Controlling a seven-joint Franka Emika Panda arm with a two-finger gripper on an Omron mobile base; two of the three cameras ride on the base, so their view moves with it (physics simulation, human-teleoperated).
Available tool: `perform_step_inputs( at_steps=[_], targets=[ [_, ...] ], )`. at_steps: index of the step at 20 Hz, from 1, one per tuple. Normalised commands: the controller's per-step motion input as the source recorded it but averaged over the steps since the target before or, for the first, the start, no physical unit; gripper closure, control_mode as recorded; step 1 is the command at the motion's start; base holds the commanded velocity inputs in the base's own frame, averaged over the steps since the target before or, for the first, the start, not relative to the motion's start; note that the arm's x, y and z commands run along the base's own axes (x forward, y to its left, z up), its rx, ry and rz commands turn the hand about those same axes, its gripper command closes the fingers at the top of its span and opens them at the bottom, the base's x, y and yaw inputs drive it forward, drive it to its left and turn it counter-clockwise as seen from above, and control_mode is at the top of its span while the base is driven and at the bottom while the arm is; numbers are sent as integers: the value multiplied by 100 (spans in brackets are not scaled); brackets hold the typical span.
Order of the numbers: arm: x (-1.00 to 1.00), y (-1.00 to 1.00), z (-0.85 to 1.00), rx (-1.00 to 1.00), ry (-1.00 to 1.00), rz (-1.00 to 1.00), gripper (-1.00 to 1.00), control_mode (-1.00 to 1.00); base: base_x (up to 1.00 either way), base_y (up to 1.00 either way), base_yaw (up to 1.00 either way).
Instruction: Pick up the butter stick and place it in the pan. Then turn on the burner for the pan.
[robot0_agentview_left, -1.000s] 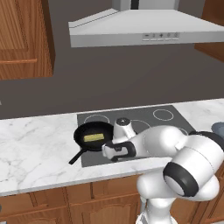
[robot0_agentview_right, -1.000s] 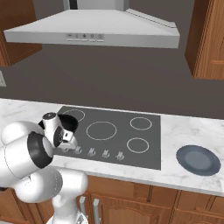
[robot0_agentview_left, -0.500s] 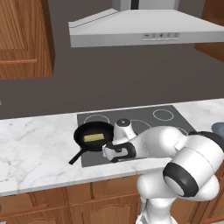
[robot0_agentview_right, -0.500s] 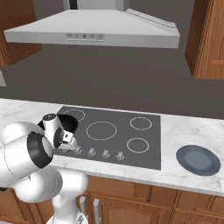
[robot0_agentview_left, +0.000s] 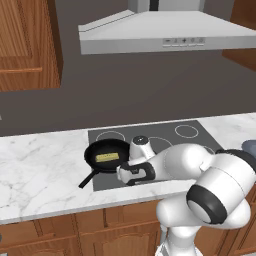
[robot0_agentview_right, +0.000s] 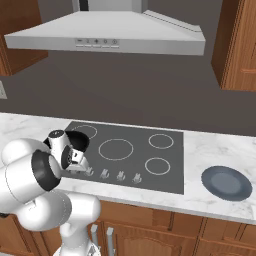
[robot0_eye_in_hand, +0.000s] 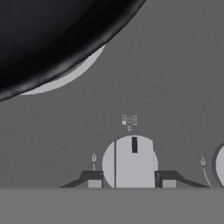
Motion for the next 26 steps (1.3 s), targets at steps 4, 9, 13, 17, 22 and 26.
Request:
perform_step_inputs(
  at_steps=[4,9,13,17,22,26],
  targets=[
    [0,0,-20,0,0,17,100,-100,0,0,0],
    [0,-2,-14,0,0,21,100,-100,0,0,0],
    [0,-2,-14,0,0,21,100,-100,0,0,0],
    [0,-1,-15,0,0,21,100,-100,0,0,0],
    [0,0,-21,0,0,22,100,-100,0,0,0],
    [0,0,-29,0,0,23,100,-100,0,0,0]
  ],
)
